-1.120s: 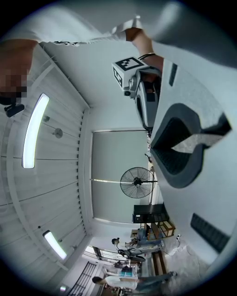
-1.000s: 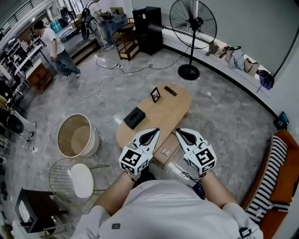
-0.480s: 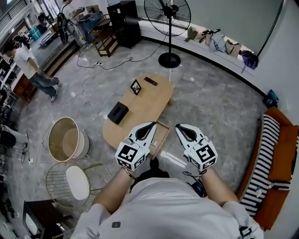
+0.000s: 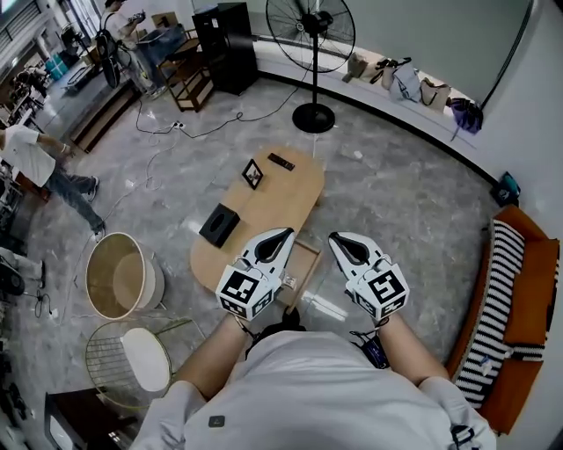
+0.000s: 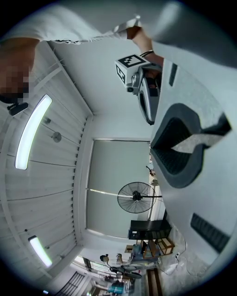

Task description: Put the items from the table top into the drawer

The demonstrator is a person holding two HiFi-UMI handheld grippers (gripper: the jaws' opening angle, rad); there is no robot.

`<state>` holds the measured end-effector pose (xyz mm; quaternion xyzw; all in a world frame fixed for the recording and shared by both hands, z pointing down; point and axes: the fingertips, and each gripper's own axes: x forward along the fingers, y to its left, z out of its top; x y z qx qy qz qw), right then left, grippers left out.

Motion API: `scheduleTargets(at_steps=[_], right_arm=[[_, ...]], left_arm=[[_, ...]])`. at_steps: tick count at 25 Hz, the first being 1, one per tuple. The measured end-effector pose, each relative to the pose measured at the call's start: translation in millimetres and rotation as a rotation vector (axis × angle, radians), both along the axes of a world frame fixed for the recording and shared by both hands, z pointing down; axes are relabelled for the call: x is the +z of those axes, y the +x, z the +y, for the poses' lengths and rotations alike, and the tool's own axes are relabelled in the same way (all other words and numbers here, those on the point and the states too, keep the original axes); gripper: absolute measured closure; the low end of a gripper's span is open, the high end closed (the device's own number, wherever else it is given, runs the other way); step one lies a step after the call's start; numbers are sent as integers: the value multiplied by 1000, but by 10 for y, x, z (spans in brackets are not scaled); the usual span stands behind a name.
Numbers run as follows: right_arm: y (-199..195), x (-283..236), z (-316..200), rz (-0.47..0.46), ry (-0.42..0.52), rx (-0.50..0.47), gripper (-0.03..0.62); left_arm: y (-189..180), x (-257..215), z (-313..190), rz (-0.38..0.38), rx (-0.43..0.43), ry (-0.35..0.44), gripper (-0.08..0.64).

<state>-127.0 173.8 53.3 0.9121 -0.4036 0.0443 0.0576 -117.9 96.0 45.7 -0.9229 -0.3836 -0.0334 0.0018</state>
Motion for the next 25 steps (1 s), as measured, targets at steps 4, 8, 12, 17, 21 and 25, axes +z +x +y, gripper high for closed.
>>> scheduleTargets(at_steps=[4,8,12,17,21,25], right_arm=[[312,28,-357,8,-7,-18,565],[584,11,-701,17,-5,-35,565],[844,24,-938,1,-9,-68,565],[1179,86,-1122,0,-8,-132,565],[1465,140,-1224,-9,-1,-196,565],[1876,213,-1199,-11,9,-268,565]], left_arm=[[265,19,-354,9,-15,-5,551],[515,32,-671,14,-27,-10,551],[753,28,-884,10,-56,-18,551],[1017,114,-1057,4,-120,-20,551],[1218,164,-1105,-6,-173,-11,551],[1545,227,-1057,-10,-243,0,551]])
